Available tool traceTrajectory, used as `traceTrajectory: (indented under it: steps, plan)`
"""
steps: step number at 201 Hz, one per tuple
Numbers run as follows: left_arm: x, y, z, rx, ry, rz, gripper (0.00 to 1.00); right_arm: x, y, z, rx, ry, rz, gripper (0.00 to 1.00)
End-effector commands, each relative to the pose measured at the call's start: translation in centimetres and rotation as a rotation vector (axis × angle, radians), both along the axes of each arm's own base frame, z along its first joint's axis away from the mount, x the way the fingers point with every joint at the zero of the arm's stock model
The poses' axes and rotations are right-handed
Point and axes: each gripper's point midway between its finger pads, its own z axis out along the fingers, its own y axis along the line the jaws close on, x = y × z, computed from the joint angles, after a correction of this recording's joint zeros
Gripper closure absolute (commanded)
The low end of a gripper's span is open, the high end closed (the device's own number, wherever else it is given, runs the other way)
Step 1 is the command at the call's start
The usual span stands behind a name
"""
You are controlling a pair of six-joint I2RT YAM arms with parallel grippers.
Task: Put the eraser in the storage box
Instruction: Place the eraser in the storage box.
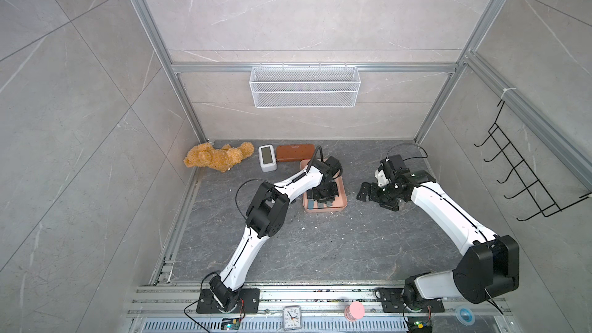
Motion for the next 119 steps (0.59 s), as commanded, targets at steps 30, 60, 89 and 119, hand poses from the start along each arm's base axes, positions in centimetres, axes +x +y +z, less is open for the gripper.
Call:
traceTrajectory:
  steps: [30, 60, 89, 119]
  plan:
    - [-0.59, 0.28, -0.66, 0.032, 0.019, 0.005, 0.84, -0.02, -0.11, -0.55, 0.004, 0.013, 0.017, 0.00]
    - [-0.78, 0.52, -0.61, 0.042, 0.019, 0.005, 0.81, 0.02, -0.15, -0.62, 0.008, 0.014, 0.018, 0.00]
    - [-0.92, 0.49, -0.66, 0.045, 0.020, 0.004, 0.78, 0.00, -0.08, -0.73, 0.014, 0.017, 0.017, 0.00]
    - [-0.94, 0.58, -0.67, 0.048, 0.020, 0.007, 0.74, 0.07, -0.04, -0.75, 0.017, 0.016, 0.018, 0.00]
